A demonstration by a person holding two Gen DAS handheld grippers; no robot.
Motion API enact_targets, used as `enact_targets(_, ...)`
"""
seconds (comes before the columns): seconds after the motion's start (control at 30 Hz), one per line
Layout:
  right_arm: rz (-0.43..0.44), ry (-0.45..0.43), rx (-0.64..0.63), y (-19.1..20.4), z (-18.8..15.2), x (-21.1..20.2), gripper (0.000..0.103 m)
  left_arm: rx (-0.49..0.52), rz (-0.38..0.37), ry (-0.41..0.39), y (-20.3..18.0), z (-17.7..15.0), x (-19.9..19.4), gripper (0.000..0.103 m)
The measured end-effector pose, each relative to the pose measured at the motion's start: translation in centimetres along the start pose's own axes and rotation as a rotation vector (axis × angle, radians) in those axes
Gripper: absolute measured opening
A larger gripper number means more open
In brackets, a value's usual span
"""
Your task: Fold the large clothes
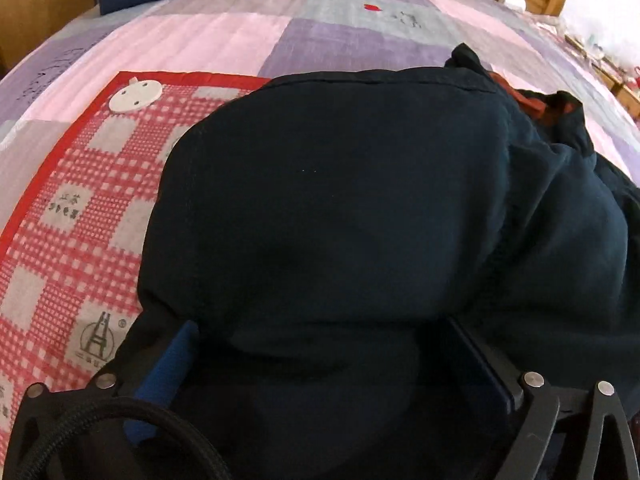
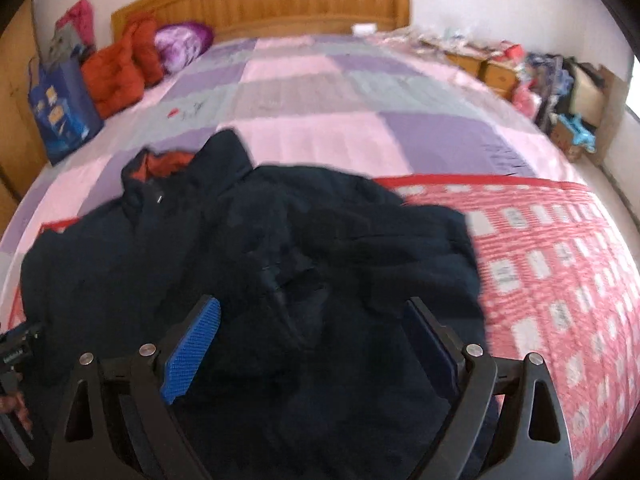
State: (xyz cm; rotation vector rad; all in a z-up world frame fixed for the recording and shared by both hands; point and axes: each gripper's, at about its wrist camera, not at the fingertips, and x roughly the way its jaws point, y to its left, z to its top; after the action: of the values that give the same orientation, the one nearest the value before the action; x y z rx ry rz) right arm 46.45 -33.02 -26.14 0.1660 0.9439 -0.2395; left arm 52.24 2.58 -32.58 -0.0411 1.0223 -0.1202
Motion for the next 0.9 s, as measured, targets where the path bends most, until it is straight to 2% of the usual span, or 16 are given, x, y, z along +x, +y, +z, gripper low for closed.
enact_targets(0.03,0.018,0.027,-0.020,0.5,-0.1,0.8,0.083,0.016,0.011,-0.006,-0.4,-0.1,0.0,0.100)
enact_targets(0.07,0.038,0.052,-0.039,0.9,-0.3,1.6,0.053,0.027,0.015,-0.010,-0.4,-0.3,0.1,0.101)
enact_targets(0.1,0.054,0.072,-0.069,1.5,-0.6,2.1,0.048,0.035,0.015,-0.011,-0.4,-0.3,0.1,0.101)
enact_targets(0.13,0.032,0.068,-0.102,2.1,-0.9,2.1,0.043,0.040,0.011,-0.010,-0.4,-0.3,0.1,0.101)
enact_targets(0.17,0.029,0.046,-0.127,2.6,-1.1,1.7,0.035,0.042,0.007,-0.008,0.0,-0.2,0.2,0.102)
enact_targets(0.23,0.031,0.030,-0.124,2.7,-1.3,1.1,0.031,0.053,0.004,-0.008,0.5,-0.1,0.1,0.103)
enact_targets(0.33,0.023,0.002,-0.071,1.5,-1.8,-0.1,0.029,0.080,0.009,-0.012,0.5,0.0,0.0,0.103)
enact_targets(0.43,0.008,0.092,-0.015,0.4,-3.9,1.4,0.029,0.094,0.013,-0.008,0.1,0.0,0.2,0.103)
enact_targets(0.6,-0.042,0.115,-0.055,1.0,-3.6,1.7,0.030,0.108,0.017,-0.002,0.4,0.0,0.1,0.103)
enact_targets(0.67,-0.035,0.127,-0.061,0.7,-3.3,1.7,0.034,0.121,0.021,0.001,0.7,-0.1,-0.2,0.103)
enact_targets(0.83,-0.016,0.078,-0.070,-0.6,-3.4,-0.7,0.039,0.129,0.047,-0.017,3.1,-0.7,-2.1,0.103)
enact_targets(0.9,-0.086,-0.007,-0.106,-0.5,-3.6,-3.1,0.043,0.092,0.053,-0.053,4.8,-0.9,-3.6,0.103)
